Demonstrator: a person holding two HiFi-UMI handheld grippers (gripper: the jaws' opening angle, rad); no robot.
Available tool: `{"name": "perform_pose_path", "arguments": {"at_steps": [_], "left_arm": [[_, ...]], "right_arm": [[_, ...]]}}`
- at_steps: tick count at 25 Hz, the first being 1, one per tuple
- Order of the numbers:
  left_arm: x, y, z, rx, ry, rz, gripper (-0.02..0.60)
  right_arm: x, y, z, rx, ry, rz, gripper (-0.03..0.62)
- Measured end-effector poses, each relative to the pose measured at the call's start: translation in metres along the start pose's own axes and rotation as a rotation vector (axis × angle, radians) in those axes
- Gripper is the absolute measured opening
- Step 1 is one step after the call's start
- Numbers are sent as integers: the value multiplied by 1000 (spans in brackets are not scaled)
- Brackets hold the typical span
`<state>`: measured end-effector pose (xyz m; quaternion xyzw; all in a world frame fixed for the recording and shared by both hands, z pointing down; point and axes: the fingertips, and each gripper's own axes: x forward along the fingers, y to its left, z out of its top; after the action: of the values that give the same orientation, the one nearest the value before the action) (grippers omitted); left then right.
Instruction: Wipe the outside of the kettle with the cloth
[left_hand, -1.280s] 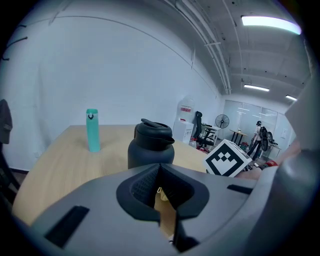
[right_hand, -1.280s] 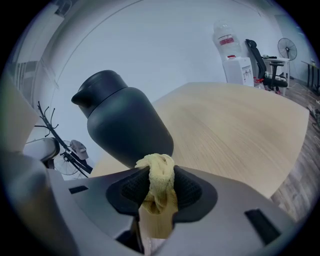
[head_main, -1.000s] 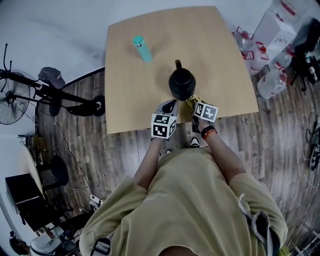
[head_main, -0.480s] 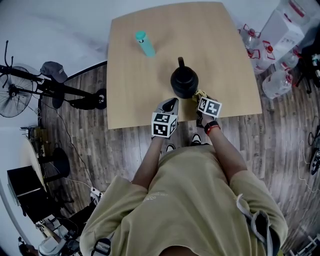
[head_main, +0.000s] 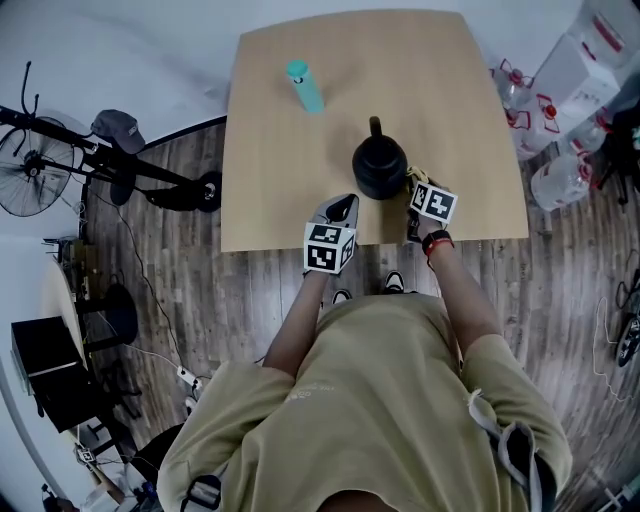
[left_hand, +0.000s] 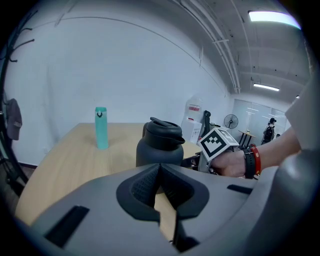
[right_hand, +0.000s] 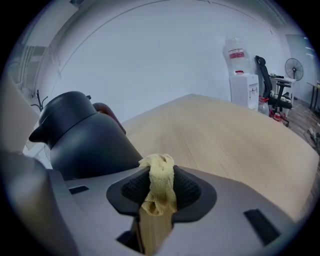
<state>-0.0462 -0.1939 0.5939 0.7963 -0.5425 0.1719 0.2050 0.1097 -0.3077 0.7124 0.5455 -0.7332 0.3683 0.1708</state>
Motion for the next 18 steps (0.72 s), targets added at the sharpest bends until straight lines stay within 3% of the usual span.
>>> {"name": "perform_pose_path", "arguments": {"at_steps": [10, 18], "left_arm": [[-22, 21, 51, 18, -79, 38, 23], [-61, 34, 113, 34, -207, 54, 23]], "right_arm": [[-48, 14, 57, -2, -149, 17, 140], [-138, 77, 110, -189, -390, 33, 138]]}}
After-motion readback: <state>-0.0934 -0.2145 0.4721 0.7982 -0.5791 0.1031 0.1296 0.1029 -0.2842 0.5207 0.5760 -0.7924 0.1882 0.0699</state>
